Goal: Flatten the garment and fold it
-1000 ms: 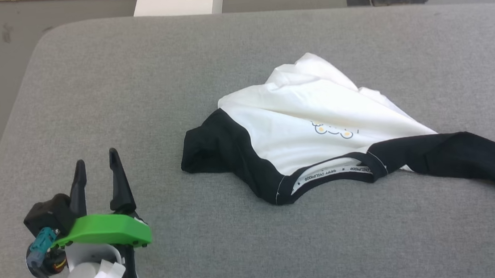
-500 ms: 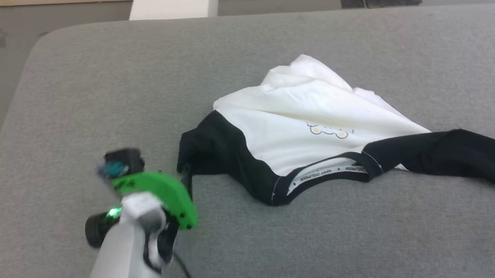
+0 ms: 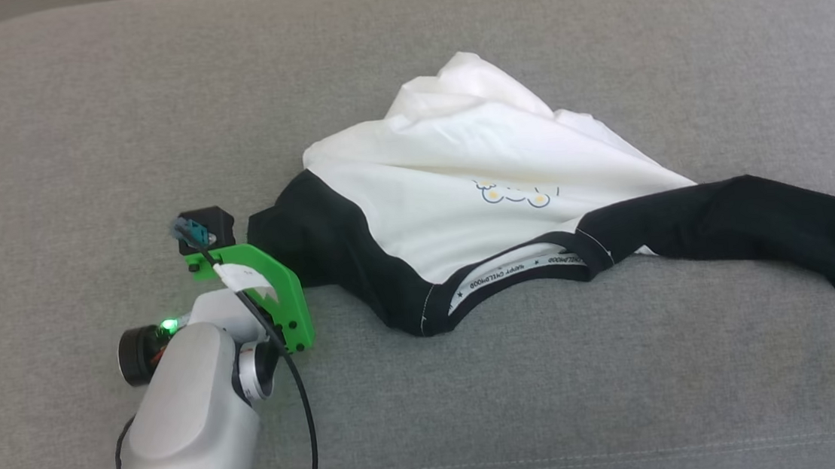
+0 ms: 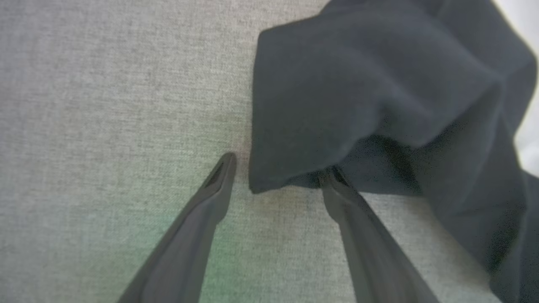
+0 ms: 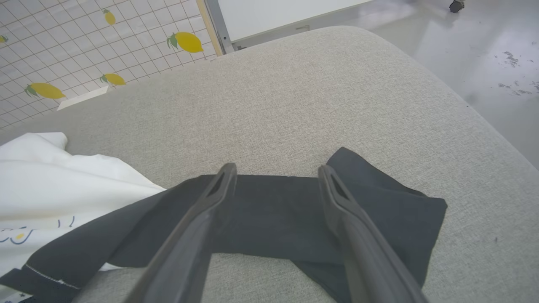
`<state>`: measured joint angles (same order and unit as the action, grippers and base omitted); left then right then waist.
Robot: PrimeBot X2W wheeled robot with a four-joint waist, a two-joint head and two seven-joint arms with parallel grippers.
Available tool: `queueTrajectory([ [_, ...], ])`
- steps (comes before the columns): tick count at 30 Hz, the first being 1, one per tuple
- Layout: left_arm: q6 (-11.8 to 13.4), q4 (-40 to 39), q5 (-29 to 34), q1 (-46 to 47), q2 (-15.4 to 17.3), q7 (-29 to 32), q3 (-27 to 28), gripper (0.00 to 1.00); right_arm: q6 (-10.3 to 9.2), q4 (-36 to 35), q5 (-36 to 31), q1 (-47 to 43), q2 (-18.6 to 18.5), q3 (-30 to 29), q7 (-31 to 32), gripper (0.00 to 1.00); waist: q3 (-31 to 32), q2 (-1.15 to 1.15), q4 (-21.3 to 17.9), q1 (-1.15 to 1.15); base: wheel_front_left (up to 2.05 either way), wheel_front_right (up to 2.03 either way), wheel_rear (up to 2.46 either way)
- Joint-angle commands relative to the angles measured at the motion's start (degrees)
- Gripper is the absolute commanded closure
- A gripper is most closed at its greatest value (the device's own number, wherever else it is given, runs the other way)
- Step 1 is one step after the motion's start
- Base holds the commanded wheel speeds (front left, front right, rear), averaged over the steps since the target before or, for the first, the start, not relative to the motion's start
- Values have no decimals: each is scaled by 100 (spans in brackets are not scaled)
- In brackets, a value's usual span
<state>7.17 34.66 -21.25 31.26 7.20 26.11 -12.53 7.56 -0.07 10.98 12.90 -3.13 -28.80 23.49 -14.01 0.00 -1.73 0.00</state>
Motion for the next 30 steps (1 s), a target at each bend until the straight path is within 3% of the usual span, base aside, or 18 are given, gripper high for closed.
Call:
queueTrajectory([
  [1, -57, 182, 4, -8, -6, -31, -56, 0, -8, -4, -8, 55, 13, -3, -59, 0, -98, 0, -74, 0, 0, 0, 0],
  [2, -89, 222, -29, -1, -21, -76, -47, 13, -8, 0, -10, 57, 14, -8, -66, 0, -110, 0, -68, 0, 0, 0, 0],
  [3, -131, 253, -65, 19, -42, -177, -36, 82, -8, 8, -16, 59, 16, -10, -67, 0, -124, 0, -55, 0, 0, 0, 0],
  [4, -172, 286, -69, 34, -50, -249, -51, 100, -8, 19, -22, 63, 17, -7, -69, 0, -124, 0, -45, 0, 0, 0, 0],
  [10, -346, 146, -171, 429, 128, -1187, 207, 100, -8, 73, -41, 87, 22, 23, -90, 0, -92, 0, 69, 0, 0, 0, 0],
  [17, -226, -710, 75, 1356, 951, -2567, 734, 100, -8, 88, -25, 96, 23, 97, -78, 0, -122, 0, 127, 0, 0, 0, 0],
  [23, -4, -742, 43, 825, 1250, -2431, 958, 100, -8, 172, 53, 48, 24, 153, -109, 0, -118, 0, 138, 0, 0, 0, 0],
  [30, 316, 32, -420, -230, 1088, -2112, 1351, 100, -8, 157, 39, -14, 24, 244, -64, 0, -94, 0, 203, 0, 0, 0, 0],
])
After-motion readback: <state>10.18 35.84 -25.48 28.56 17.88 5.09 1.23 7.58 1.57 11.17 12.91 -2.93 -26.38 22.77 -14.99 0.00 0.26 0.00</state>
